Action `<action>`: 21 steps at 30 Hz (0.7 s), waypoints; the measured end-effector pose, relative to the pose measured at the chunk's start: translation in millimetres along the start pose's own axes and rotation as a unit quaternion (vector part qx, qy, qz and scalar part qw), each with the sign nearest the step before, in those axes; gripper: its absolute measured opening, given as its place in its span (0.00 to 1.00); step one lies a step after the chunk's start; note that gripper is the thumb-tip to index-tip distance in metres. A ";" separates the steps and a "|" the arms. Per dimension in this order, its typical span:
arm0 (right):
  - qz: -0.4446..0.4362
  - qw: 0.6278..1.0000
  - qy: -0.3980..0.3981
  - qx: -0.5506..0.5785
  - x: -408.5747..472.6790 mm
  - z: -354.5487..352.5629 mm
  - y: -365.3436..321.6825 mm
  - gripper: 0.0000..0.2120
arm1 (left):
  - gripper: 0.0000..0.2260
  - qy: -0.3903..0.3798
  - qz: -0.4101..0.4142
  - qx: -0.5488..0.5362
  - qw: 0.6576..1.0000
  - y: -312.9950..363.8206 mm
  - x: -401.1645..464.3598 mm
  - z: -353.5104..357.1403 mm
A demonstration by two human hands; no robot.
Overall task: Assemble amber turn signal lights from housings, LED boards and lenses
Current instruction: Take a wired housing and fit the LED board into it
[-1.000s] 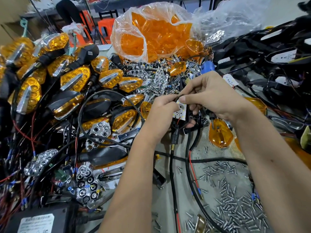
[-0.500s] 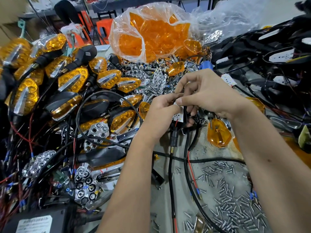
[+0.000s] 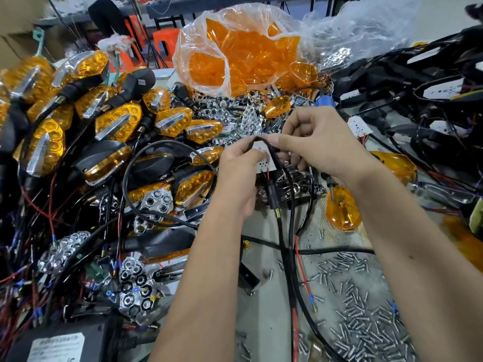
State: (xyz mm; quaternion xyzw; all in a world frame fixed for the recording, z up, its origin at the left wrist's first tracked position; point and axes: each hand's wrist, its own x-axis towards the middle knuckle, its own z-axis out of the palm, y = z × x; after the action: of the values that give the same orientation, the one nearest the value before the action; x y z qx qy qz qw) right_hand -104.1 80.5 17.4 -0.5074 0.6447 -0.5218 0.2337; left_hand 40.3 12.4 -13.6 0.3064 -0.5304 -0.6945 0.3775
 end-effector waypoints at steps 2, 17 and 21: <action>0.004 1.000 -0.004 -0.002 0.2 1.0 0.0 0.13 | 0.12 0.029 -0.016 -0.047 0.998 1.5 1.3 -2.8; 0.022 0.998 -0.052 -0.011 3.1 15.3 1.6 0.04 | 0.15 0.028 0.020 -0.118 0.992 4.7 -4.2 10.7; 0.032 0.998 -0.054 -0.012 4.0 15.0 2.6 0.06 | 0.12 0.020 0.017 -0.084 0.996 6.5 -6.3 8.9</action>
State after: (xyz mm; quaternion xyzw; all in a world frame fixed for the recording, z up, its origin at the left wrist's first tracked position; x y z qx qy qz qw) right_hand -94.2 70.2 10.7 -0.5164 0.6533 -0.4783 0.2787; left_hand 37.6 21.3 -4.9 0.2787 -0.4677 -0.7237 0.4241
